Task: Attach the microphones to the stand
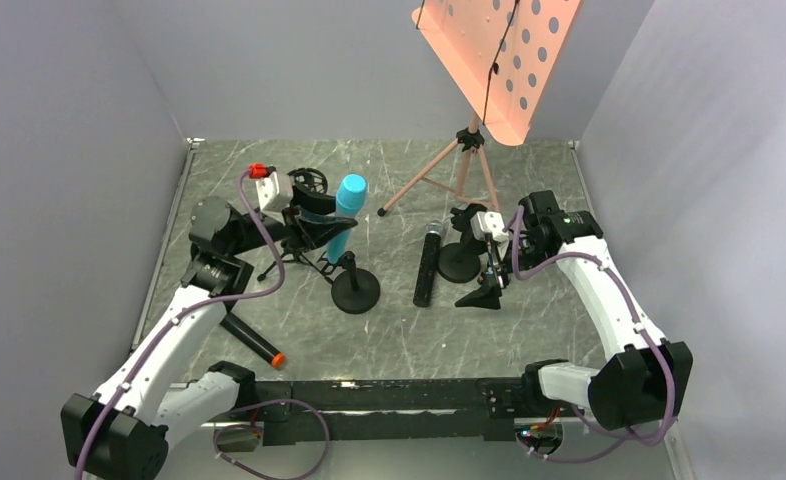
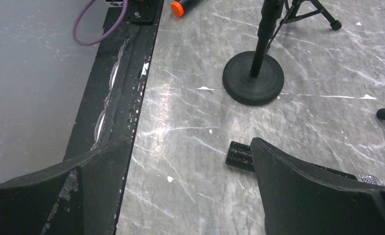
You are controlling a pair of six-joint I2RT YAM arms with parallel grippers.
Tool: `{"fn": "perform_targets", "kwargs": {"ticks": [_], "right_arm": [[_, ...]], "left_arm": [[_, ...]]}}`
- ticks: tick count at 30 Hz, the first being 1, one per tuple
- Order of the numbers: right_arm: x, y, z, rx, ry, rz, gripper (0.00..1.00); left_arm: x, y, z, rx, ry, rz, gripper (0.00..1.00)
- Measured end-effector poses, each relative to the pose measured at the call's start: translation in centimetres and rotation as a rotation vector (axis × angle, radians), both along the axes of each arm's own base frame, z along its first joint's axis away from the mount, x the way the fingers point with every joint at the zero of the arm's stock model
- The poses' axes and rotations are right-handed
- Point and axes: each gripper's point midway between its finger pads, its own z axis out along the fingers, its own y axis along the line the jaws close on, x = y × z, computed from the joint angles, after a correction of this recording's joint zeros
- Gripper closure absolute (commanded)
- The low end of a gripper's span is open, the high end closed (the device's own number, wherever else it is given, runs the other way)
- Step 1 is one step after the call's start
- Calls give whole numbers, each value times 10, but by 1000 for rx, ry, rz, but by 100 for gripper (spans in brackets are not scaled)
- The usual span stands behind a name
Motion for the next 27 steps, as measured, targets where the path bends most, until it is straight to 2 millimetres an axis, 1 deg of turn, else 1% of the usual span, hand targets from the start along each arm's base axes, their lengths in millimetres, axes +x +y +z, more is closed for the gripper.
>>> {"fn": "perform_targets", "kwargs": {"ticks": [4,8,12,18,24,27], "right_arm": [[-2,2,0,0,2,11,0],[-3,4,-1,-1,8,20,0],[-4,4,-2,-1,12,23,0],[-6,4,-10,-6,43,16,0],[-6,4,-10,-5,40,17,0],[-6,4,-10,-5,40,17,0]], "left_arm": [[2,-7,-3,-2,3,-28,100],[8,-9,-9,8,6,-26,100],[12,-9,-21,47,15,-13,100],[14,-8,-41,110,33,-6,100],[14,-7,-53,131,36,-6,100],[14,-7,-55,131,23,-6,100]]}}
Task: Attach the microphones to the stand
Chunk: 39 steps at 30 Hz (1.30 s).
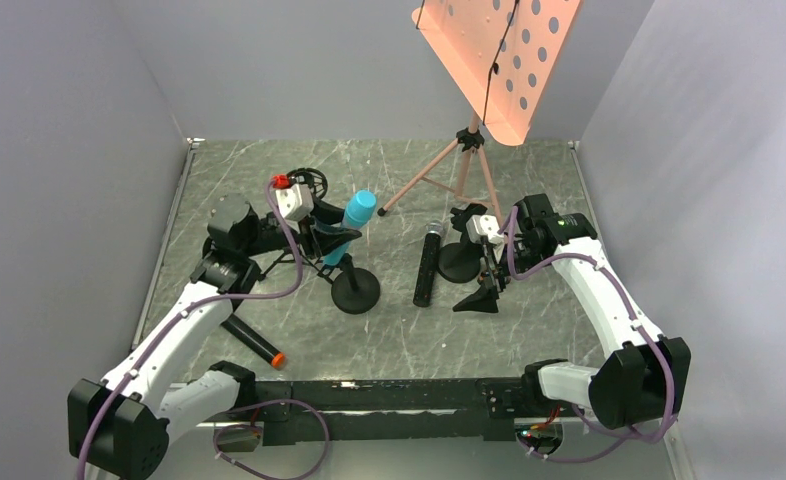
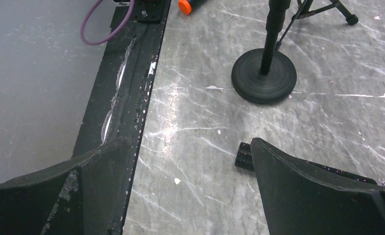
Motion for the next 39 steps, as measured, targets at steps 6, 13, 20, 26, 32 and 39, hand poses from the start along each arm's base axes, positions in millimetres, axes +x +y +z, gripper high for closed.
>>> {"fn": "perform_targets", "kwargs": {"ticks": [6,13,20,26,32,39], "right_arm": [[1,0,0,0,-1,-2,0],[1,0,0,0,0,-2,0],[1,0,0,0,1,-2,0],[1,0,0,0,1,-2,0],[1,0,-2,-2,5,1,0],[1,0,-2,-2,7,1,0]], "left_arm": [[-1,0,-1,-14,-26,0,100],[2,1,-2,55,-43,5,100],[6,3,-10,131,-39,-3,100],[1,0,-17,109,-34,-33,100],[-3,-4,-18,58,-36,-59,100],[-1,-8,-18,7,-12,-65,100]]}}
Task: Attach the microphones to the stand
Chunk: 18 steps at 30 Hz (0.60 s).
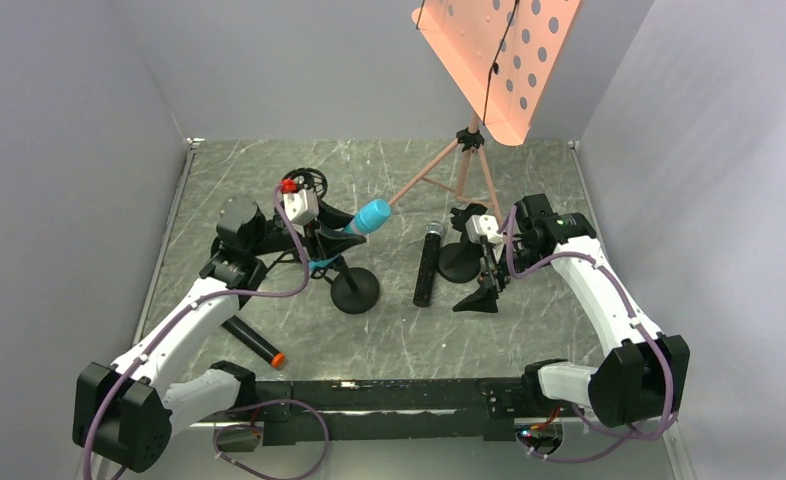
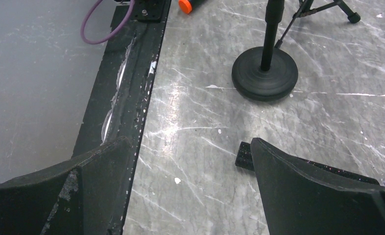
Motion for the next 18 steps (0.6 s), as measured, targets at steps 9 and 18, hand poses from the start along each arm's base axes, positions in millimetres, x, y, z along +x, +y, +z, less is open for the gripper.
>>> {"fn": "perform_targets", "kwargs": {"ticks": [9,18], "right_arm": [[3,2,7,-6,14,26,0],[6,8,19,-8,17,81,0]], "left_arm": [[5,1,4,-4,8,32,100],[17,2,15,16,15,68,100]]}}
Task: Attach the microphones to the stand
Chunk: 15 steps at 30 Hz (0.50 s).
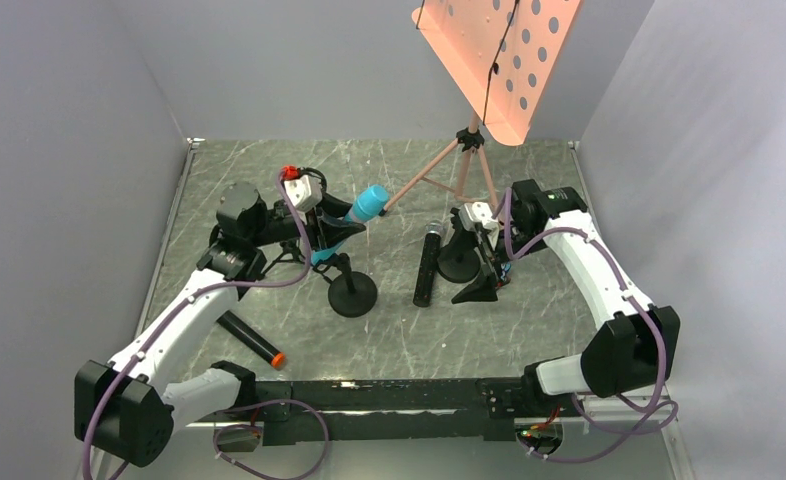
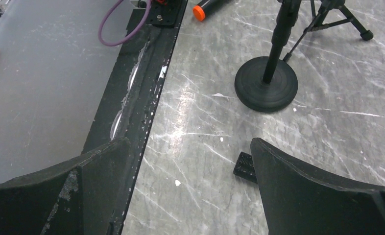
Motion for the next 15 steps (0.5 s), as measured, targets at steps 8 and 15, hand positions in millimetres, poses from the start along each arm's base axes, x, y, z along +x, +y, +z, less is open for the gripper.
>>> {"fn": "perform_targets", "kwargs": {"ticks": [8,15], "right_arm": [[-3,8,10,3,-15,35,0],[7,28,32,9,-28,34,0]], "left_arm": [[0,-1,14,-28,7,-1,100],[-6,-5,54,-142,-23,-24,100]]}}
